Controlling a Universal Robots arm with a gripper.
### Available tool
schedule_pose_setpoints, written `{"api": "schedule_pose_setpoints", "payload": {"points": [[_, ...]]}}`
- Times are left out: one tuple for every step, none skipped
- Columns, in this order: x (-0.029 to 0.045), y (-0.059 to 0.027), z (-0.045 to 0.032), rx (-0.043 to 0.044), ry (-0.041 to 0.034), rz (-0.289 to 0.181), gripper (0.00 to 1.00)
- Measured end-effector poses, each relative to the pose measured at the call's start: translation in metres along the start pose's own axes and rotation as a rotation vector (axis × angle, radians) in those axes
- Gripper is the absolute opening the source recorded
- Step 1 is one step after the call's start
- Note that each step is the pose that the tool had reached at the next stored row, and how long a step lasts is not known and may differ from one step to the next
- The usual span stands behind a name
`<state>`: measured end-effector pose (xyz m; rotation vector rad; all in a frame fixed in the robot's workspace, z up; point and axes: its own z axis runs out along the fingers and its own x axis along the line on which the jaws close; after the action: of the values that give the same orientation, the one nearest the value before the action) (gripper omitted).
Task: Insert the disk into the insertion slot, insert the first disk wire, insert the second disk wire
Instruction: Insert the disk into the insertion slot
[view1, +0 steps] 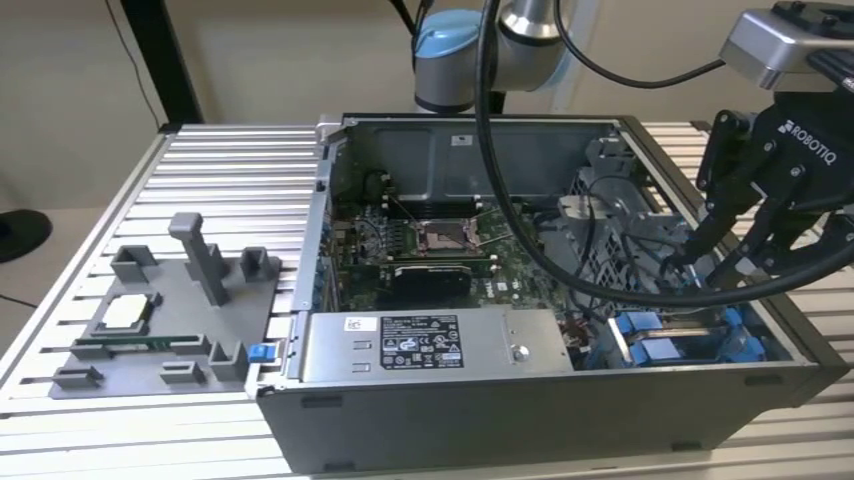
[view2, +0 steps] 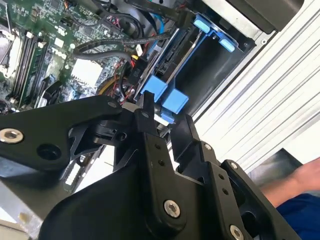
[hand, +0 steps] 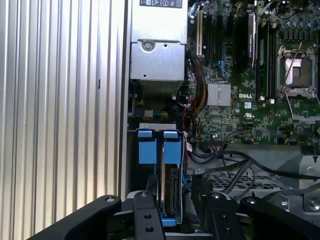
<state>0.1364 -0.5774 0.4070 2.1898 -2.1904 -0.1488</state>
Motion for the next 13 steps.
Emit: {"api": "schedule_pose_setpoints", "payload": {"points": [[0.0000, 0.0000, 0.0000, 0.0000, -0.0001, 0.000, 1.00], [0.0000, 0.0000, -0.0002, 0.0000, 0.0000, 0.000, 1.00], [0.0001, 0.0001, -0.0007, 0.0000, 0.0001, 0.000, 1.00], [0.0000, 0.0001, -0.0014, 0.0000, -0.0001, 0.000, 1.00], [0.0000, 0.0002, -0.0023, 0.0000, -0.0002, 0.000, 1.00], [-0.0001, 0.0003, -0.0033, 0.0000, 0.0000, 0.000, 1.00], [-0.0001, 0.0004, -0.0039, 0.0000, 0.0000, 0.000, 1.00], [-0.0001, 0.0004, -0.0039, 0.0000, -0.0003, 0.000, 1.00], [-0.0001, 0.0004, -0.0041, 0.0000, -0.0003, 0.000, 1.00], [-0.0003, 0.0004, -0.0044, 0.0000, 0.0000, 0.000, 1.00], [-0.0006, 0.0005, -0.0045, 0.0000, 0.0001, 0.000, 1.00], [-0.0011, 0.0005, -0.0045, 0.0000, 0.0001, 0.000, 1.00], [-0.0015, 0.0005, -0.0044, 0.0000, 0.0000, 0.000, 1.00]]}}
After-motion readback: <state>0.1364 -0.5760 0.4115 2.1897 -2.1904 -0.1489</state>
